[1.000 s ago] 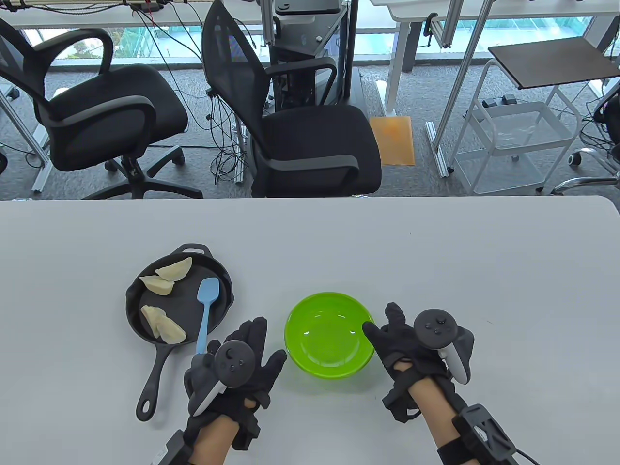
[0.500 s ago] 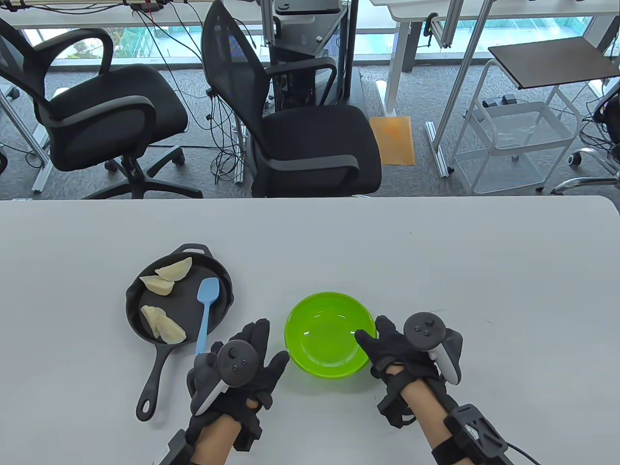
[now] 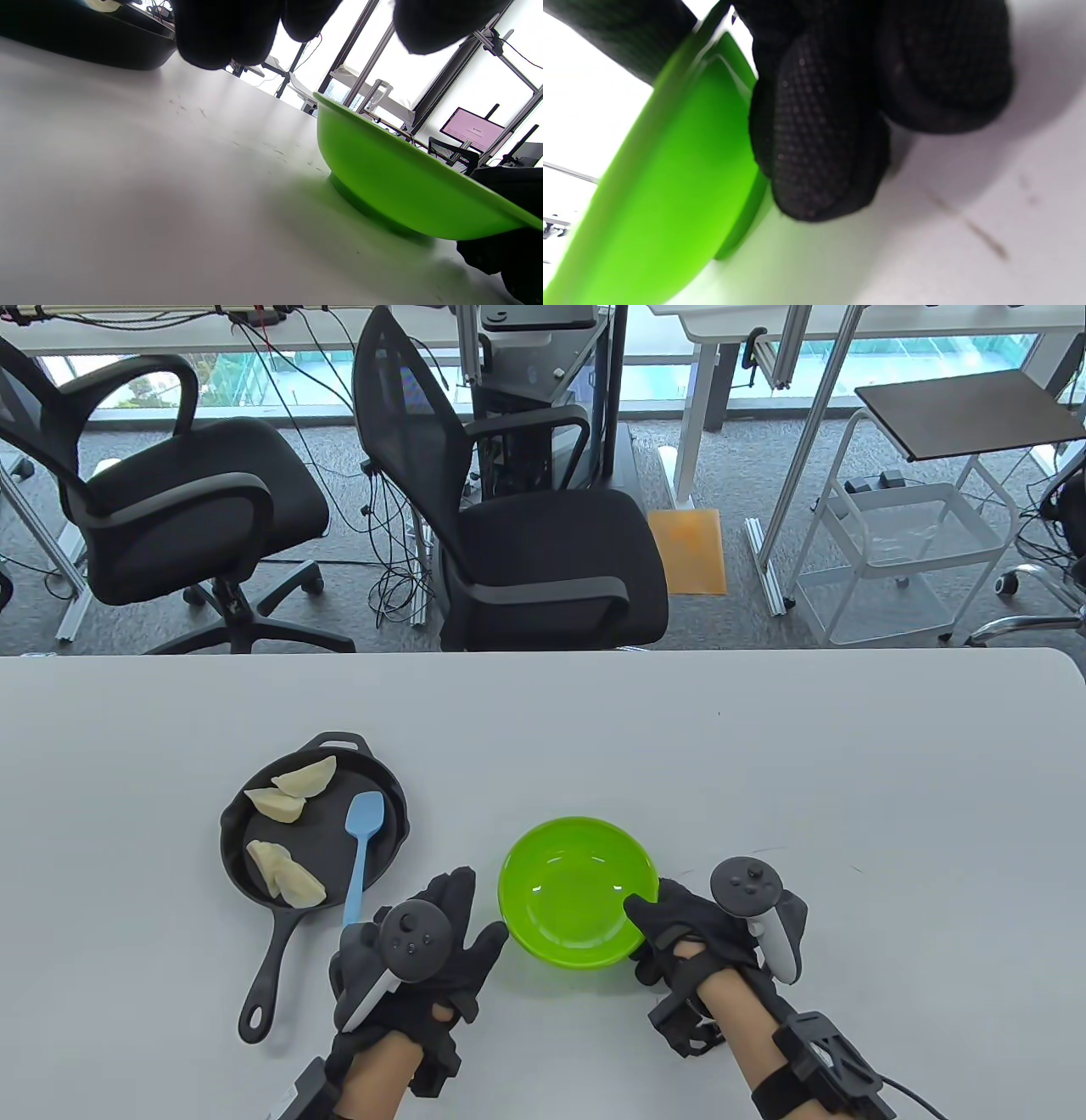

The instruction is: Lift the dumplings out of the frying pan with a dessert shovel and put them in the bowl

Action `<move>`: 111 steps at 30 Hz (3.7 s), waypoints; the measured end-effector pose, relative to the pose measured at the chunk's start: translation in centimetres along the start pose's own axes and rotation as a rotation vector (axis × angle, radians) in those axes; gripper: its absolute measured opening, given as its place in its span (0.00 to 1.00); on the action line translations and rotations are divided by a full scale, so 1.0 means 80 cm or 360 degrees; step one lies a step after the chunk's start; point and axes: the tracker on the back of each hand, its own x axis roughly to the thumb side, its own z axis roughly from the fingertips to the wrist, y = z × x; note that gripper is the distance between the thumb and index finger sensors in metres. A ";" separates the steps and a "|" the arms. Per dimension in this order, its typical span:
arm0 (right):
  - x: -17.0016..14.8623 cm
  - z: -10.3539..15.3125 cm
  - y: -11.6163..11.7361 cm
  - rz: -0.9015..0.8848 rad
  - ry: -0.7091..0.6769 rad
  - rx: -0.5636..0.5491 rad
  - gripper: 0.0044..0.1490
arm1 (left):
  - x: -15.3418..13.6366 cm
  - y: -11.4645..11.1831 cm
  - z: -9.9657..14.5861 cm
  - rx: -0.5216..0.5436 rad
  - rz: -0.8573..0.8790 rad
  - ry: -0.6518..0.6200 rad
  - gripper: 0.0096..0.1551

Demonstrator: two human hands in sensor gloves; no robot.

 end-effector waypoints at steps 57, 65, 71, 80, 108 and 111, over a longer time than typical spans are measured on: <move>-0.085 -0.035 -0.132 -0.0800 0.0498 -0.0766 0.42 | -0.011 0.001 -0.006 -0.0042 0.0038 0.0018 0.49; -0.083 -0.037 -0.137 -0.0805 0.0515 -0.0785 0.43 | -0.011 0.001 -0.006 -0.0044 0.0034 0.0013 0.49; -0.083 -0.036 -0.138 -0.0821 0.0508 -0.0793 0.44 | -0.012 0.000 -0.007 -0.0053 0.0035 0.0009 0.49; -0.084 -0.028 -0.139 -0.0828 0.0488 -0.0760 0.49 | -0.011 -0.002 -0.007 -0.0057 0.0029 -0.0002 0.49; -0.043 0.044 -0.139 -0.0402 0.0271 -0.0456 0.54 | -0.002 -0.012 -0.002 -0.0043 0.0005 -0.0071 0.49; -0.030 0.048 -0.134 -0.0348 0.0196 -0.0430 0.54 | -0.001 -0.013 -0.002 -0.0035 0.0002 -0.0078 0.48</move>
